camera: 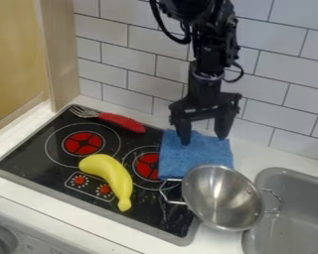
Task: Move the blue cloth on the left side of the burner
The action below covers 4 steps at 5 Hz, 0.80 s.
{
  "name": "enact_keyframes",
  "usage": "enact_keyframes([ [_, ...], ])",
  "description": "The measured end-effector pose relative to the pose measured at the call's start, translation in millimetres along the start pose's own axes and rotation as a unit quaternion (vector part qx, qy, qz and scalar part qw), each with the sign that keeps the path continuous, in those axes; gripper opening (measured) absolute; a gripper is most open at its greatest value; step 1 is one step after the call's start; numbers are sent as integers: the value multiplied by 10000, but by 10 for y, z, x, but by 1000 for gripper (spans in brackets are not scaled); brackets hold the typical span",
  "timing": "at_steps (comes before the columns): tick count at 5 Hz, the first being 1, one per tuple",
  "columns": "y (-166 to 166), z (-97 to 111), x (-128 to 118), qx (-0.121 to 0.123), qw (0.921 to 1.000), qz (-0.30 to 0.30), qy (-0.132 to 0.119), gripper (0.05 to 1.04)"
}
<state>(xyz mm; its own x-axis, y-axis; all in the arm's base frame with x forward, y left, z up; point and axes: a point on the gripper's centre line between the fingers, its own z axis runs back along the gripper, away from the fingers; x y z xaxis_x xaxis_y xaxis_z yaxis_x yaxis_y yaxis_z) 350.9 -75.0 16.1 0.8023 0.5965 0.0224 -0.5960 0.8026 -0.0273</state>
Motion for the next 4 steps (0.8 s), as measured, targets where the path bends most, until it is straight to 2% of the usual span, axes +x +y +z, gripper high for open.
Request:
enact_keyframes([
  [1, 20, -89, -25, 96, 9999, -78, 111, 1001],
  [4, 56, -110, -21, 215, 9994, -235, 106, 1001],
])
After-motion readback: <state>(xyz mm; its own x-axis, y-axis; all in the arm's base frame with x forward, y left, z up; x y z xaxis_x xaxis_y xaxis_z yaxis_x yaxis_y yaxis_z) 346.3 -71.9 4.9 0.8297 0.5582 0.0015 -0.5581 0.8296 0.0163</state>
